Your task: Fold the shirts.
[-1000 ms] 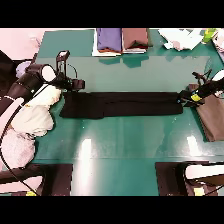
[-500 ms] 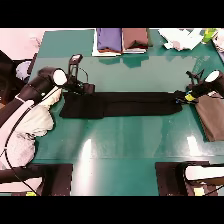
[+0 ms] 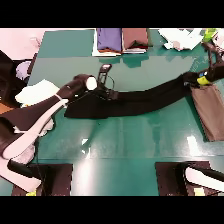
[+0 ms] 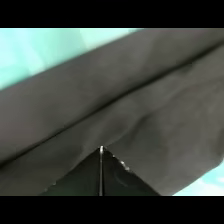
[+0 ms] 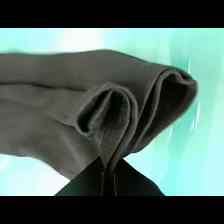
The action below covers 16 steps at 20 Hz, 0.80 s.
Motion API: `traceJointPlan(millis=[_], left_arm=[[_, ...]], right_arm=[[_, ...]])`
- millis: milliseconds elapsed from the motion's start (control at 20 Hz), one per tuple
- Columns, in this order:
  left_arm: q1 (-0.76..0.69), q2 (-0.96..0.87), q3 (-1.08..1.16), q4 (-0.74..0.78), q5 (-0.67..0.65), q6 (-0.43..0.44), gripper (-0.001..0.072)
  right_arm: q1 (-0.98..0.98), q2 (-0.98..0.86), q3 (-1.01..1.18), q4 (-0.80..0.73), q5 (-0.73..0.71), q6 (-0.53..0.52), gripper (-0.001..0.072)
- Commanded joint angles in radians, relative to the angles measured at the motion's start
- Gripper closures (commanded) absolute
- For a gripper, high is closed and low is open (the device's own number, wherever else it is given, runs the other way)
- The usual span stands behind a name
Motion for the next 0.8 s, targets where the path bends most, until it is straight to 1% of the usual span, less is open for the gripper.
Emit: traceJointPlan(millis=[0,200,400,550,650,750], left_arm=[[-0.056,-0.108,0.103,-0.035,-0.013,0.057,0.0678],[-0.066,-0.146,0.127,-0.117,-0.007,0.101,0.0678],[-0.065,-0.146,0.127,-0.116,-0.022,0.101,0.0678],[-0.061,-0.140,0.127,-0.096,-0.039,0.100,0.0678],[-0.026,-0.114,0.127,-0.076,-0.075,0.087,0.0678],[0.038,-0.055,0.127,0.021,-0.140,0.024,0.0678]], right_arm=[[0.116,0.040,0.135,0.001,0.050,0.071,0.0696],[0.248,0.018,0.274,0.001,0.045,0.107,0.0696],[0.342,-0.058,0.401,0.001,0.079,0.150,0.0696],[0.395,-0.103,0.457,0.000,0.078,0.166,0.0696],[0.417,-0.126,0.481,0.001,0.077,0.183,0.0696],[0.439,-0.137,0.483,0.001,0.072,0.198,0.0696]])
